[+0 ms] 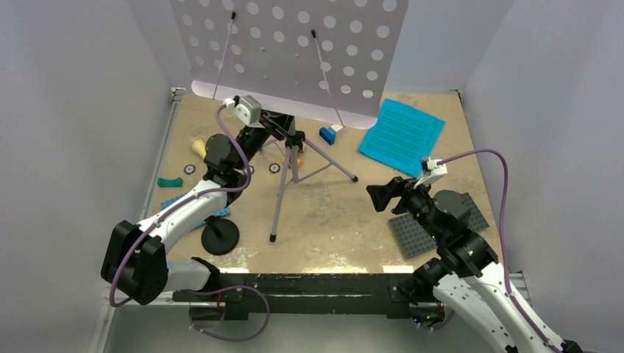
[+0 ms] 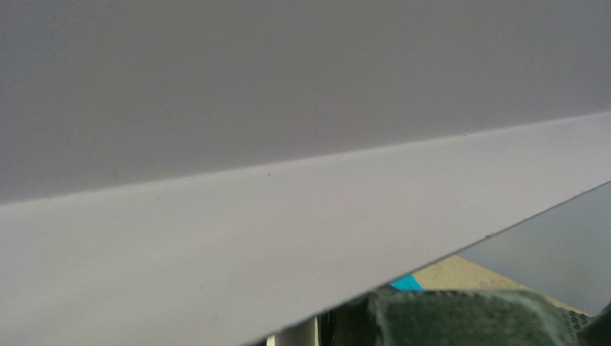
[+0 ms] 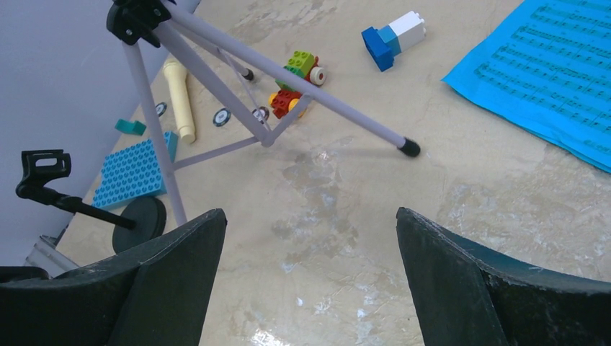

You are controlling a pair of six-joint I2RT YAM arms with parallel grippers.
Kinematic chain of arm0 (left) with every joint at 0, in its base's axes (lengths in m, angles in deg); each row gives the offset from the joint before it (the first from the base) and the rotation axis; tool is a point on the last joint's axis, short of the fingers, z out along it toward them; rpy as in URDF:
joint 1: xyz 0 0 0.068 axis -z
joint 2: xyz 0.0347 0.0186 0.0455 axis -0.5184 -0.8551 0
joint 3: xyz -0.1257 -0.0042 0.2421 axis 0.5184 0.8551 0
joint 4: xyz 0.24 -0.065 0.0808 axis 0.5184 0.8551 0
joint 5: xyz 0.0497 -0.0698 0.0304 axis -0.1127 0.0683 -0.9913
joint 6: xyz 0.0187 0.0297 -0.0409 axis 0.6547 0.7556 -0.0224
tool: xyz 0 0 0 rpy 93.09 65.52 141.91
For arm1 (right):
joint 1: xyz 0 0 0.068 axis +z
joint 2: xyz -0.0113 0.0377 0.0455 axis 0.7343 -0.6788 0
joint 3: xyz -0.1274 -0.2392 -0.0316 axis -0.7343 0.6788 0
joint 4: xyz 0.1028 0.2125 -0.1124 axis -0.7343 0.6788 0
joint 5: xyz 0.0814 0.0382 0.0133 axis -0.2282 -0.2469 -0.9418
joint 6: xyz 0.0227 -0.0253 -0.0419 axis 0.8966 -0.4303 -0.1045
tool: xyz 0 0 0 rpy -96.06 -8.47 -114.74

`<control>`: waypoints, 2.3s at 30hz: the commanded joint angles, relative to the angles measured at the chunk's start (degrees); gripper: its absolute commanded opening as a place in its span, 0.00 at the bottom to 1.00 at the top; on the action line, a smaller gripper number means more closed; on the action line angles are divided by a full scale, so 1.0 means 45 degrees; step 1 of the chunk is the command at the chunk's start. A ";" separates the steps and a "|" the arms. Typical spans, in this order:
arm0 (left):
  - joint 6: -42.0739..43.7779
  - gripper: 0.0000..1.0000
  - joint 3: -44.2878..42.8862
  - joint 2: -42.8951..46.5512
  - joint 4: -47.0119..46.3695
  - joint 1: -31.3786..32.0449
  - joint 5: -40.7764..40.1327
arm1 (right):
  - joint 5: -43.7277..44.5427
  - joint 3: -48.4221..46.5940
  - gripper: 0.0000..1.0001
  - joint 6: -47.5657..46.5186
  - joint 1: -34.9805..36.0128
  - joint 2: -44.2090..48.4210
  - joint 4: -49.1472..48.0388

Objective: Pack up the instrument practice props

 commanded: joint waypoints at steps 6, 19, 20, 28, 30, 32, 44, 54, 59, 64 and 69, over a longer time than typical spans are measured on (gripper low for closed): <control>-0.2911 0.00 0.0856 0.1412 -0.3832 -0.0047 0.1915 | -0.0180 -0.0143 0.94 0.0134 0.0068 -0.0005 0.0024; -0.5210 0.00 0.2057 0.0421 -0.6214 -0.0047 0.2949 | -0.3167 0.1089 0.94 0.1696 0.0055 -0.0843 -0.3572; -0.5106 0.00 0.2150 0.0486 -0.6107 -0.0047 0.2910 | -0.3169 0.1079 0.93 0.1800 0.0058 -0.1051 -0.3792; -0.3232 0.00 0.2590 0.1304 -0.3346 -0.0037 0.2262 | -0.2510 0.0387 0.89 0.0885 0.0101 -0.2763 -0.4699; -0.2850 0.00 0.2774 0.1399 -0.2954 -0.0029 0.1982 | -0.1756 0.0517 0.89 0.0195 0.0269 -0.3036 -0.5107; -0.2537 0.00 0.2869 0.1517 -0.2412 0.0005 0.1582 | -0.1073 0.0613 0.89 -0.0669 0.0659 -0.3218 -0.5704; -0.1285 0.00 0.2992 0.1738 -0.0954 0.0626 0.0409 | -0.1636 -0.1035 0.75 -0.1464 0.2074 -0.6013 -0.8716; -0.0193 0.00 0.2631 0.2017 0.0270 0.0875 -0.0248 | -0.4067 -0.2051 0.65 0.1465 0.2180 -0.7102 -0.8522; 0.0206 0.00 0.2607 0.1884 0.0098 0.1134 -0.0782 | -0.5720 -0.2462 0.63 0.3883 0.2183 -0.7738 -0.8631; 0.0583 0.00 0.2419 0.1801 0.0162 0.1414 -0.1105 | -0.6057 -0.2839 0.57 0.4974 0.2177 -0.8410 -0.8816; 0.0995 0.00 0.2365 0.1808 0.0338 0.1702 -0.1261 | -0.5308 -0.3565 0.51 0.4093 0.2169 -0.8808 -0.7727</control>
